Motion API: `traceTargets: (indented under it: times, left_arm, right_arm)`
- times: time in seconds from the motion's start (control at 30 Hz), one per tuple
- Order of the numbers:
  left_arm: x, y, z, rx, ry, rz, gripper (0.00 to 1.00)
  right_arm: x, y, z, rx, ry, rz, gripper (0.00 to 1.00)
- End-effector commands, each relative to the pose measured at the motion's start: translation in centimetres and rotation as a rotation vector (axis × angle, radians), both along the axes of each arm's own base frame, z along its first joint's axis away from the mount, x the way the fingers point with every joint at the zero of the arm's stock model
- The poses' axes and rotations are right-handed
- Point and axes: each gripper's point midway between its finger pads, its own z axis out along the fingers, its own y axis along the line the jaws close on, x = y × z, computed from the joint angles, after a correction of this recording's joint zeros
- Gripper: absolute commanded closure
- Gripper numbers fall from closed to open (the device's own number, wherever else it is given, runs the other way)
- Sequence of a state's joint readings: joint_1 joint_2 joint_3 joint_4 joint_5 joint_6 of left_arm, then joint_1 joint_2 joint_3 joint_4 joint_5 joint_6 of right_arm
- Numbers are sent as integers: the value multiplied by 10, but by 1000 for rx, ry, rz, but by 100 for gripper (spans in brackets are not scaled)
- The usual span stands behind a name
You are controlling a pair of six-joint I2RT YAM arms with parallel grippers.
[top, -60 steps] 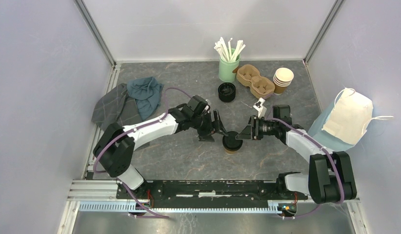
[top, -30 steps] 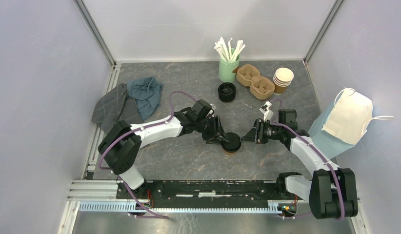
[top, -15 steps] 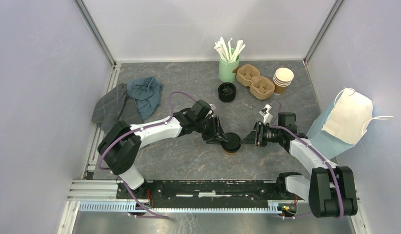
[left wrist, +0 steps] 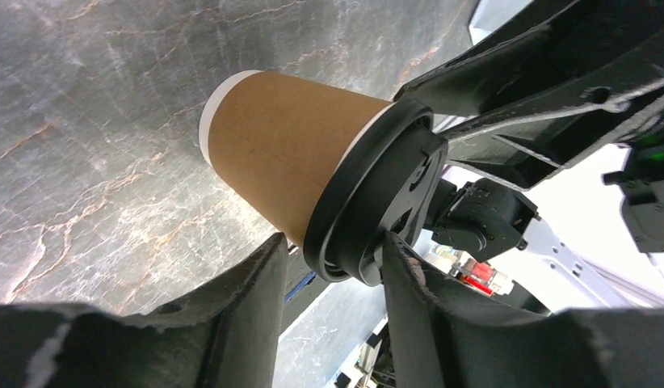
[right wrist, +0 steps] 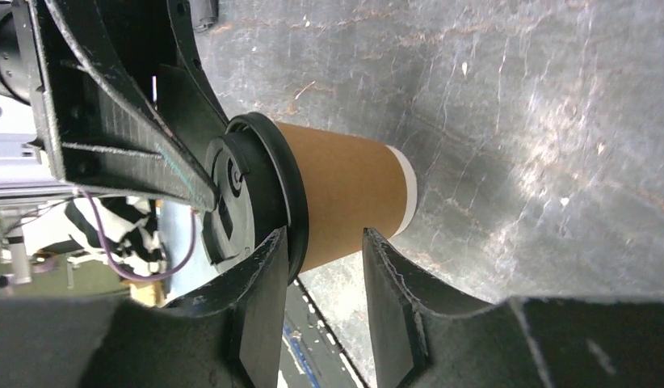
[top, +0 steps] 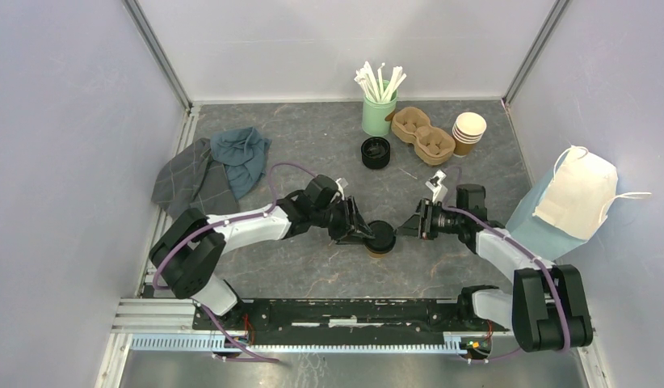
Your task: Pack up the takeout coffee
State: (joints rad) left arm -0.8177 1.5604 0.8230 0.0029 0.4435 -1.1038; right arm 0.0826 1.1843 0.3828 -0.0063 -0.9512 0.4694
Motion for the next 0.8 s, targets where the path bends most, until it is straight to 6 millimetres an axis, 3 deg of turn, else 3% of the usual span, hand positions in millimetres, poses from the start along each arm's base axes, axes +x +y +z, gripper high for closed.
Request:
traceTargets:
  times: [0.0,0.1,0.17,0.4,0.57,0.77]
  left_arm:
    - [-4,14,-15,148,13,-1,43]
    - [4,4,8,104,-23,-6,35]
    - [5,2,11,101,-25,-15,30]
    - [4,6,19,106,-44,-13,15]
    - [10,20,34,86,-64,38,11]
    - [23,38,22,85,-40,66,27]
  right_arm:
    - [14,-13,-21,-227,-55,2,55]
    - [27,5,6,-161,-91,78,54]
    - [32,10,15,-135,-93,97,54]
    - [47,-5,42,-206,-102,51,41]
    - [22,-9,40,-143,-59,33,39]
    - [-5,2,30,-19,-28,50,40]
